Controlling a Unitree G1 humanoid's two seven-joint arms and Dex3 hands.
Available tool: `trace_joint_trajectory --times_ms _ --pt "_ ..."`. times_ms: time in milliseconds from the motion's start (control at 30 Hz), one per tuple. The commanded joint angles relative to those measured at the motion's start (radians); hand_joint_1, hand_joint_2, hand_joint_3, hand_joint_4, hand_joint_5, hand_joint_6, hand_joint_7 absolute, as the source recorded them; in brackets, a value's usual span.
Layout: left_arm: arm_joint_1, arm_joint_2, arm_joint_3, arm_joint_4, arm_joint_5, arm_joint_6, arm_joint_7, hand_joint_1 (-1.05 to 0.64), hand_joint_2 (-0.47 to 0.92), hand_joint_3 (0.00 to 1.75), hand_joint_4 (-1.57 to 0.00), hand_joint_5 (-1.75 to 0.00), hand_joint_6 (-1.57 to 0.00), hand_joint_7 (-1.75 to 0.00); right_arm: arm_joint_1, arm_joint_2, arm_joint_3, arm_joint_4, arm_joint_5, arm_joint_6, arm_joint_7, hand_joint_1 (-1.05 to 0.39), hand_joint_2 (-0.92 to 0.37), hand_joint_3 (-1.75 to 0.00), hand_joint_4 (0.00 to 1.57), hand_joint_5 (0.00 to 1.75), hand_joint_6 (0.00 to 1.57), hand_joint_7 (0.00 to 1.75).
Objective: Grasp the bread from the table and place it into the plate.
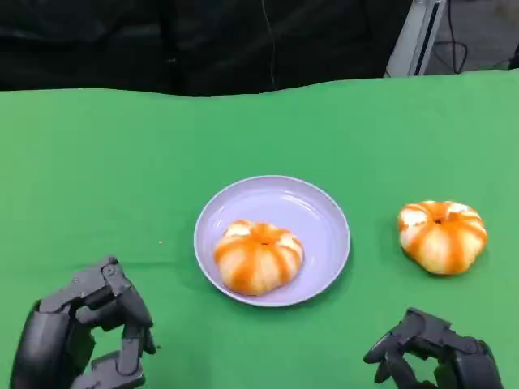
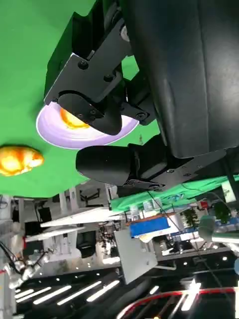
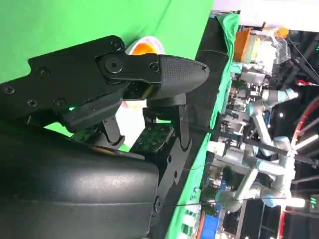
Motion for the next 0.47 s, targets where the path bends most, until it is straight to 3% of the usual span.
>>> trace_joint_trajectory --times_ms 33,300,467 --pt "0.015 -0.002 0.008 -0.006 0.000 -0.010 -0.008 0.07 0.51 1.30 -0.89 -1.75 -0.74 -1.70 0.002 -0.021 -0.008 0.002 0.027 -0.017 0.010 -0.70 -0.92 -0.48 0.81 1.57 0.87 1.25" --pt "0.018 -0.003 0.009 -0.003 -0.010 -0.008 -0.020 0.07 0.53 1.27 -0.89 -1.75 -0.74 -1.70 0.005 -0.020 -0.007 0.002 0.027 -0.020 0.012 -0.70 -0.92 -0.48 0.81 1.57 0.86 1.25" --pt "0.017 0.001 0.009 0.011 -0.016 -0.019 -0.049 0.04 0.45 1.38 -0.91 -1.75 -0.75 -1.69 0.012 -0.018 -0.005 -0.002 0.018 -0.020 0.008 -0.70 -0.92 -0.48 0.81 1.57 0.86 1.27"
